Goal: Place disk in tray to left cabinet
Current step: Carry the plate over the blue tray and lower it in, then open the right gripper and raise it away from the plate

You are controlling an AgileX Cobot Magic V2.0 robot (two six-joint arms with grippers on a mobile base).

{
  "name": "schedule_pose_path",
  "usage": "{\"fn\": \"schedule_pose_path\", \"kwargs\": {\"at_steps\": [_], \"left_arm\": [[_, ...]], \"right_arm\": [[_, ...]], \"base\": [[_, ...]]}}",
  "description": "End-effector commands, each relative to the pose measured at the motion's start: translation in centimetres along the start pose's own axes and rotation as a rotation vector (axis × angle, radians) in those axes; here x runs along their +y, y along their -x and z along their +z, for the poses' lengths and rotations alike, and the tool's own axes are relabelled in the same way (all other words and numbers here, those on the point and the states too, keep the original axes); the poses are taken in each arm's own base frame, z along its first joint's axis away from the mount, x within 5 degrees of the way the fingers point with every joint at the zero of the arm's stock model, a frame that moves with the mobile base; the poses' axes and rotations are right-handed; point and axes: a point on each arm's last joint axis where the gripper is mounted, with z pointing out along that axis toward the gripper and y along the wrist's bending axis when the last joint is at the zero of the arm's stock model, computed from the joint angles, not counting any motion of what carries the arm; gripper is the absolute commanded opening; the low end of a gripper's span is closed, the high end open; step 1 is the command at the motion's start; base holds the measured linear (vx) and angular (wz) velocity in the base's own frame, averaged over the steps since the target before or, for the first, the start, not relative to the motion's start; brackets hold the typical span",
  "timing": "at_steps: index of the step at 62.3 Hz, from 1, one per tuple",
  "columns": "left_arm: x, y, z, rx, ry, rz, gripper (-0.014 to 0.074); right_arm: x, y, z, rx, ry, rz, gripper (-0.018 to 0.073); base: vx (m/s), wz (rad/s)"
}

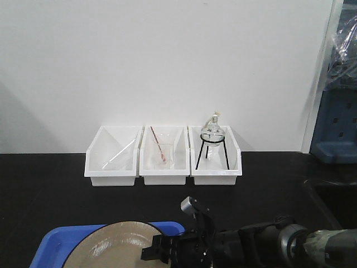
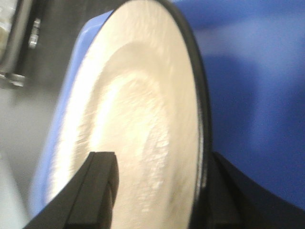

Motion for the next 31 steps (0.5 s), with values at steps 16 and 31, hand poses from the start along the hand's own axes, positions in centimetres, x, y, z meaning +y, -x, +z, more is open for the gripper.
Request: {"fn": "schedule_pose_path", "kwargs": {"at_steps": [16,31], "left_arm": [[0.0,0.2,0.0,-0.079,-0.003,-0.009,-0.0006],[0.0,0.2,0.0,-0.079,-0.003,-0.009,-0.0006]], "right_arm": [[1.4,6.3,-6.6,-0.300,-0.232,-0.323,0.0397],[5.3,8.6,-13.2,-0.438,-0.267,-0.474,0.0361]], "base": [[0.00,0.00],[0.00,0.00]]}}
